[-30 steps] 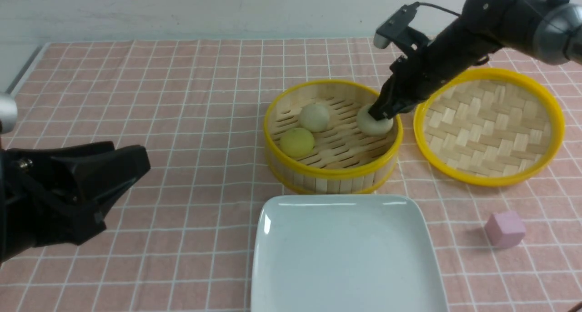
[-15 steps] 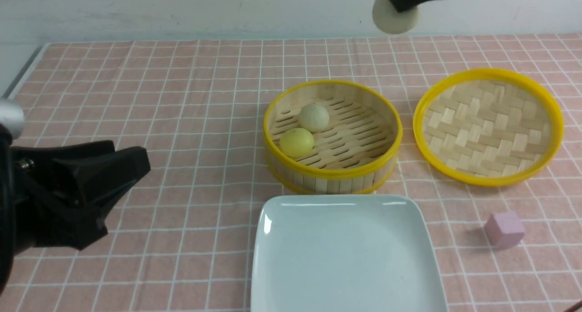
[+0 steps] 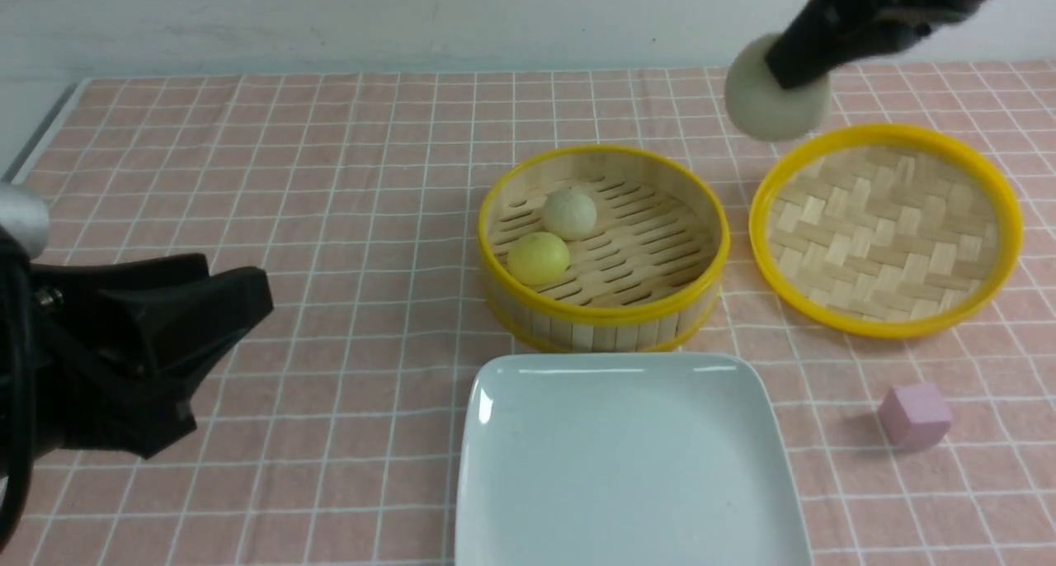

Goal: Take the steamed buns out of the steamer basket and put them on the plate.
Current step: Use the right arm to put the steamed stuffed bun into the plate, then use the left arm to grab the steamed stuffed bun that is closest to it

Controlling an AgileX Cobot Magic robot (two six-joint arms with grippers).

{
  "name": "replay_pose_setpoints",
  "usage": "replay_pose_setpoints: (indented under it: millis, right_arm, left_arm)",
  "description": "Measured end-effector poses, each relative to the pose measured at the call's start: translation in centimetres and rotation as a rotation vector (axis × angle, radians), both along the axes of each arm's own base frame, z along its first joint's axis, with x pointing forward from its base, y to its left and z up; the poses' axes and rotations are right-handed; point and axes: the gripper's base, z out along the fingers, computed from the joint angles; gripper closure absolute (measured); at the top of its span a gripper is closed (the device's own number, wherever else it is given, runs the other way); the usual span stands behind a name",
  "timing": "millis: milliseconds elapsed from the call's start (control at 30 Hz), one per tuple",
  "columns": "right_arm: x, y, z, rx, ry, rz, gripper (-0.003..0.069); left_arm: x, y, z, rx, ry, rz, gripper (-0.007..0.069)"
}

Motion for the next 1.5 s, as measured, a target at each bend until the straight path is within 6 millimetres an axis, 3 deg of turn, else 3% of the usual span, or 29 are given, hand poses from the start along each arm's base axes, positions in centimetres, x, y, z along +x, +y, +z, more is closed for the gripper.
replay_pose_setpoints:
  millis: [100, 200, 233, 267, 467, 633, 767, 900, 967, 1033, 1100, 1133, 1233, 1367, 1500]
  right_arm:
    - [-2.2, 1.1, -3.3, -0.054, 0.088, 0.092, 0.0638]
    - [-3.0, 2.1, -6.9, -0.101, 0.163, 0.157, 0.0638]
    - [-3.0, 2.2, -7.1, -0.102, 0.167, 0.156, 0.0638]
    - [-2.7, 2.8, -9.2, -0.114, 0.160, 0.167, 0.0638]
    - [-0.2, 3.6, -15.4, -0.180, 0.135, 0.152, 0.0638]
    - [1.5, 3.9, -19.4, -0.260, 0.156, 0.178, 0.0638]
    - [2.0, 4.0, -20.9, -0.287, 0.171, 0.185, 0.0638]
    - [2.2, 4.1, -21.1, -0.287, 0.156, 0.177, 0.0627]
    - [2.2, 4.1, -21.1, -0.287, 0.156, 0.177, 0.0587]
    - [2.2, 4.1, -21.1, -0.287, 0.158, 0.178, 0.0524]
    - [2.2, 4.1, -21.1, -0.287, 0.158, 0.178, 0.0378]
    - [2.2, 4.1, -21.1, -0.287, 0.158, 0.177, 0.0364]
    - [2.4, 4.1, -21.0, -0.266, 0.166, 0.122, 0.0134]
    - [2.7, 4.1, -20.1, -0.236, 0.111, 0.077, 0.0029]
    - [2.5, 3.9, -17.3, -0.190, -0.003, 0.044, 0.0039]
  left_arm:
    - [0.0, 0.0, 0.0, 0.000, 0.000, 0.000, 0.0248]
    - [0.0, 0.0, 0.0, 0.000, 0.000, 0.000, 0.0248]
    - [0.0, 0.0, 0.0, 0.000, 0.000, 0.000, 0.0248]
    - [0.0, 0.0, 0.0, 0.000, 0.000, 0.000, 0.0248]
    - [0.0, 0.0, 0.0, 0.000, 0.000, -0.001, 0.0248]
    - [0.0, 0.0, 0.0, 0.000, 0.000, -0.001, 0.0248]
    - [0.0, 0.0, 0.0, 0.000, 0.000, -0.001, 0.0248]
    - [0.0, 0.0, 0.0, 0.000, 0.001, -0.002, 0.0248]
    - [0.0, -0.1, 0.0, 0.000, 0.003, -0.009, 0.0248]
    - [-0.1, -0.1, 0.0, 0.001, 0.003, -0.011, 0.0248]
    - [-0.1, -0.1, 0.0, 0.002, 0.004, -0.016, 0.0248]
    - [-0.1, -0.1, 0.0, 0.002, 0.004, -0.016, 0.0248]
    - [-0.3, -0.4, -0.1, 0.000, 0.016, -0.048, 0.0248]
    - [-0.3, -0.6, 0.1, 0.003, 0.024, -0.080, 0.0248]
    - [0.5, -0.7, 1.4, 0.005, 0.015, -0.103, 0.0248]
